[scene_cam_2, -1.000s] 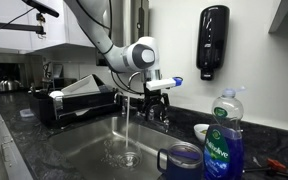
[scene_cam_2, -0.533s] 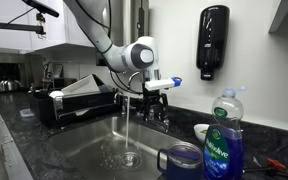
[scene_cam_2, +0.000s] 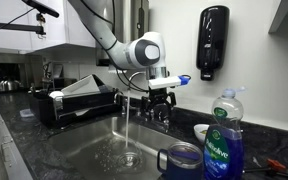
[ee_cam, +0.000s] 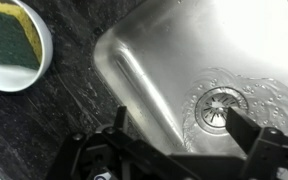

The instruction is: Open the tap

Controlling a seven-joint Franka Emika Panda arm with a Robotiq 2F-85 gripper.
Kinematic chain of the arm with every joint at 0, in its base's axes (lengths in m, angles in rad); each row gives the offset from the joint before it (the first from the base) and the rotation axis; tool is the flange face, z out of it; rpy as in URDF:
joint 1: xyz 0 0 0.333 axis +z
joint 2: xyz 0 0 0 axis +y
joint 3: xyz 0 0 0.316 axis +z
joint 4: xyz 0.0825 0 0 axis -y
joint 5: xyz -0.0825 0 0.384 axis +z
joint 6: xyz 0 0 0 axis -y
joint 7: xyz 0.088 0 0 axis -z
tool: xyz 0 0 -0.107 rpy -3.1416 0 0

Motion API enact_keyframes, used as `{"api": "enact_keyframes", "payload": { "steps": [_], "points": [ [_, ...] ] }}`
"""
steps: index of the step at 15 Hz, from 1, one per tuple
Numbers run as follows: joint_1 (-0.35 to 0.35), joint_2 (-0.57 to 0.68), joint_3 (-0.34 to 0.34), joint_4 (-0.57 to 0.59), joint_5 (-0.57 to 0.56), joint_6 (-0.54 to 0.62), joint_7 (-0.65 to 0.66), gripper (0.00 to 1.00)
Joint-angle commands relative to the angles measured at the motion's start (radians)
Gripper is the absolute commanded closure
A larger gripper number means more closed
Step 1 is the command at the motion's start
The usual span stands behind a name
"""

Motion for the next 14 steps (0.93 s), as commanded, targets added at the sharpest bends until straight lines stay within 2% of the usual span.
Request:
{"api": "enact_keyframes", "payload": {
  "steps": [1,6,8,14],
  "points": [
    [-0.028,-0.077,-0.009,-0.066,0.031,0.003,0.033,0.00],
    [-0.053,-0.204,-0.018,-0.173,0.080,-0.006,0.062,0.00],
    [-0.043,-0.262,-0.034,-0.215,0.084,-0.044,0.100,0.00],
    [-0.013,-0.433,-0.060,-0.293,0.092,-0.288,0.309,0.00]
  ]
}}
